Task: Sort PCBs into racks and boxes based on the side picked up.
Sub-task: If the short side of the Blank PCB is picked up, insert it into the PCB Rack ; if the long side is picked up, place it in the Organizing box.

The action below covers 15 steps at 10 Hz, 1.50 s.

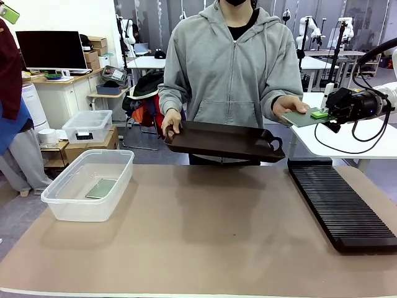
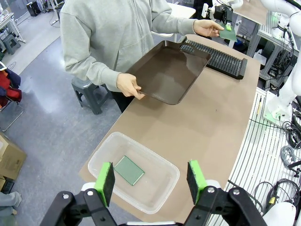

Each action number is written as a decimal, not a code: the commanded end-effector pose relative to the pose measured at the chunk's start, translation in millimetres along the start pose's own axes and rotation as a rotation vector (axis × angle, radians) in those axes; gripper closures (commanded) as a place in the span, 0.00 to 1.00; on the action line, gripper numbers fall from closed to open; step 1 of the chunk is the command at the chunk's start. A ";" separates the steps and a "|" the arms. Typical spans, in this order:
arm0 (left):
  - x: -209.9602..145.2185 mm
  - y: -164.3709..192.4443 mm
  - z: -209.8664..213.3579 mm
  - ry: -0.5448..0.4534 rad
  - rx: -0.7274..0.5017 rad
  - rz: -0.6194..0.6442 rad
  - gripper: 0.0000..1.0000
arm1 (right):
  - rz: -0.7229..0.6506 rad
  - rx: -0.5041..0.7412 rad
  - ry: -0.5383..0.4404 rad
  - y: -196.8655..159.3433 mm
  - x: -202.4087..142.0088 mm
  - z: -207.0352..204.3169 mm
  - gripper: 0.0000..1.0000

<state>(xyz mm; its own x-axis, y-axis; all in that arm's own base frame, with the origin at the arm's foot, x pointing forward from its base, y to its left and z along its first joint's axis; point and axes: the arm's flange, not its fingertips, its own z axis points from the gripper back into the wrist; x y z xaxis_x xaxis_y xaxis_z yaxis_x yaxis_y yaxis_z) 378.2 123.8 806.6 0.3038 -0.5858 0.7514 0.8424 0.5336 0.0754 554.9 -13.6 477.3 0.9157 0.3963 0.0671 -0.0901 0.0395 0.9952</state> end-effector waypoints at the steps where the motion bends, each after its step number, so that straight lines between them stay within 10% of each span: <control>1: 0.0 -1.2 -1.1 0.001 0.003 0.011 0.17 | 0.014 0.000 0.000 0.1 0.1 -0.1 1.00; 15: 0.0 -1.2 -1.1 0.001 0.003 0.011 0.17 | 0.014 0.000 0.000 0.1 0.1 -0.1 1.00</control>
<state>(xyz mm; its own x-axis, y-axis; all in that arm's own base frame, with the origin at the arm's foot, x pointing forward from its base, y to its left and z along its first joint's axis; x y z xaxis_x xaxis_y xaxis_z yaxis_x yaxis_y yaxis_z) 378.2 123.8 806.6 0.3038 -0.5858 0.7514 0.8424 0.5336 0.0754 555.0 -13.8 477.3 0.9154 0.3961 0.0715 -0.0940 0.0378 0.9949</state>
